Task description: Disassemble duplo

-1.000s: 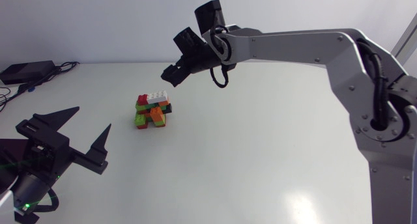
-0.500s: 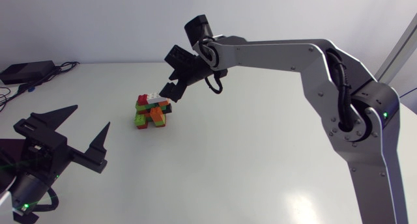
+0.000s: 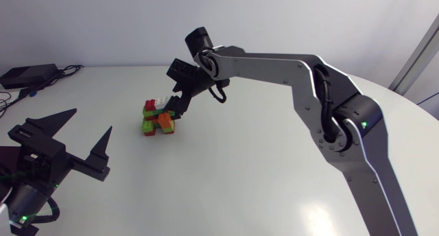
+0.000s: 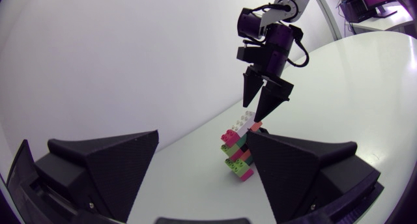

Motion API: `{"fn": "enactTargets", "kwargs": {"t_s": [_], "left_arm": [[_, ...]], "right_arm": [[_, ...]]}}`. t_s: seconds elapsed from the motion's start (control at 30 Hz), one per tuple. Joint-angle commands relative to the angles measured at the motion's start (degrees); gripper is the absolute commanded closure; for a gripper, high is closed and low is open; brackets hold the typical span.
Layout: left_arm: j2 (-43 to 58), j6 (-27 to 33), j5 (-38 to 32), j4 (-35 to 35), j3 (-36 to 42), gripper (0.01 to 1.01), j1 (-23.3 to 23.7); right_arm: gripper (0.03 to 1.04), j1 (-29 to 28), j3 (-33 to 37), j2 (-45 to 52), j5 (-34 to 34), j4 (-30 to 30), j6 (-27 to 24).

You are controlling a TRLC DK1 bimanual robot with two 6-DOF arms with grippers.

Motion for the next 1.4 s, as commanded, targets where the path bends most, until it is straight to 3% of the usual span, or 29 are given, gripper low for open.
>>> {"fn": "enactTargets", "kwargs": {"t_s": [0.0, 0.47, 0.63, 0.77, 1.0, 1.23, 1.37], "left_arm": [[-0.2, -0.5, 0.1, 0.8, -1.6, 0.087, 0.4], [-0.2, -0.8, 0.6, 0.8, -1.6, 0.087, 0.8], [-0.2, -1.1, 1.0, 0.8, -1.6, 0.087, 1.0], [-0.2, -1.1, 1.0, 0.8, -1.6, 0.087, 1.0], [-0.2, -1.0, 1.0, 0.8, -1.6, 0.087, 1.0], [-0.1, -1.1, 1.0, 0.8, -1.6, 0.087, 1.2], [0.0, -1.1, 1.0, 0.8, -1.6, 0.087, 1.3]], "right_arm": [[0.1, 0.0, 4.3, 3.1, -0.1, -2.7, -2.0], [0.16, 0.1, 11.4, 8.5, -2.7, -10.8, -2.3], [0.33, 0.0, 12.9, 9.3, -4.2, -12.4, -2.5], [0.57, 0.1, 13.6, 9.7, -4.6, -12.1, -2.3], [0.8, 0.1, 15.4, 10.8, -5.6, -11.9, -0.8], [0.82, 0.0, 16.8, 11.5, -5.7, -13.2, 0.0], [0.82, -0.1, 23.9, 14.9, -5.9, -21.1, -0.4]]}}
